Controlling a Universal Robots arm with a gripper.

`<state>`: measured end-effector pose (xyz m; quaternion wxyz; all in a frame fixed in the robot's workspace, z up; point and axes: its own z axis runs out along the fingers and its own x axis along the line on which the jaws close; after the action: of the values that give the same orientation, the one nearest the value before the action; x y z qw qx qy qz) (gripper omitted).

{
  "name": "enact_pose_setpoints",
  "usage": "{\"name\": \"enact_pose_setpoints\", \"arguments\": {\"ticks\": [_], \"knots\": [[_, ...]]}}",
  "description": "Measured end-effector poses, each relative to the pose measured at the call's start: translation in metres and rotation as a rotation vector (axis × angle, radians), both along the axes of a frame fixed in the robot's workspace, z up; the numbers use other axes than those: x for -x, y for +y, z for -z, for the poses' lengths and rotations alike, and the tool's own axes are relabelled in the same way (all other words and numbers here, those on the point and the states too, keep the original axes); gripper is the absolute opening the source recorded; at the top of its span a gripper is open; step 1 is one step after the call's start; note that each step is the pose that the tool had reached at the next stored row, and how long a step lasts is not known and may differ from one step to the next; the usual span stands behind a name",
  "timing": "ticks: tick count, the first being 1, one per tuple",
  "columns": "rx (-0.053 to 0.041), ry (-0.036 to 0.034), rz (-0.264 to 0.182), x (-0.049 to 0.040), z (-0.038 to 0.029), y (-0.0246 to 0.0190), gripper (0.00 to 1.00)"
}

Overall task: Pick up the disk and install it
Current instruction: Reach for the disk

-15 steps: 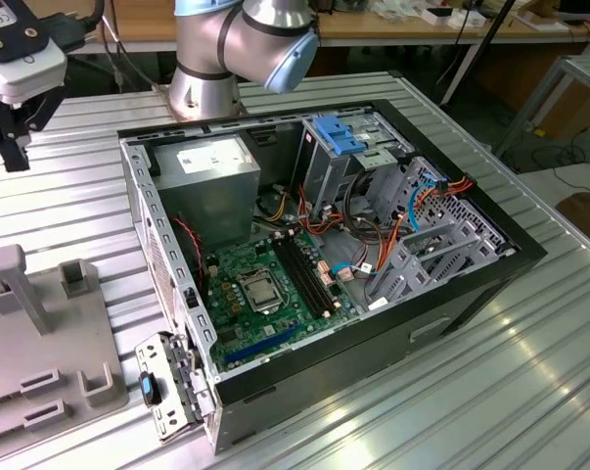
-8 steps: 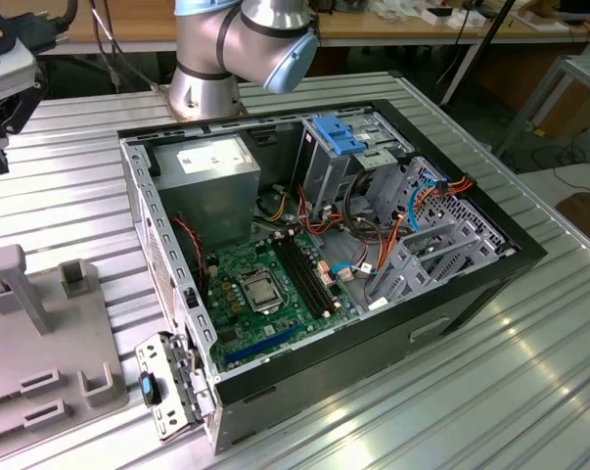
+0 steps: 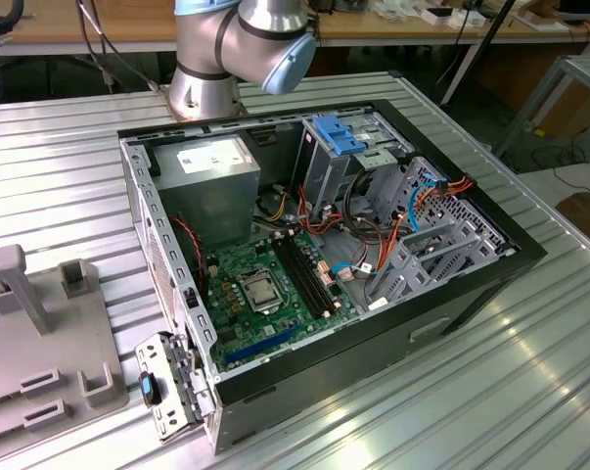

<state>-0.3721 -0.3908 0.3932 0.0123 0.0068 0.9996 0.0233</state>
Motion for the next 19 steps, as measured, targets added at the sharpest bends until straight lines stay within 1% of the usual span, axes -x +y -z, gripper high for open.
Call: {"name": "enact_pose_setpoints", "arguments": {"ticks": [2,5,15,19], "knots": [[-0.0001,-0.0001,0.000,0.0049,0.0000,0.0000,0.11],[-0.0001,0.0000,0.000,0.0147,0.0000,0.0000,0.11],[0.0000,0.0000,0.001,0.0393,0.0000,0.0000,0.11],[0.0000,0.0000,0.001,0.0519,0.0000,0.0000,0.11]]}}
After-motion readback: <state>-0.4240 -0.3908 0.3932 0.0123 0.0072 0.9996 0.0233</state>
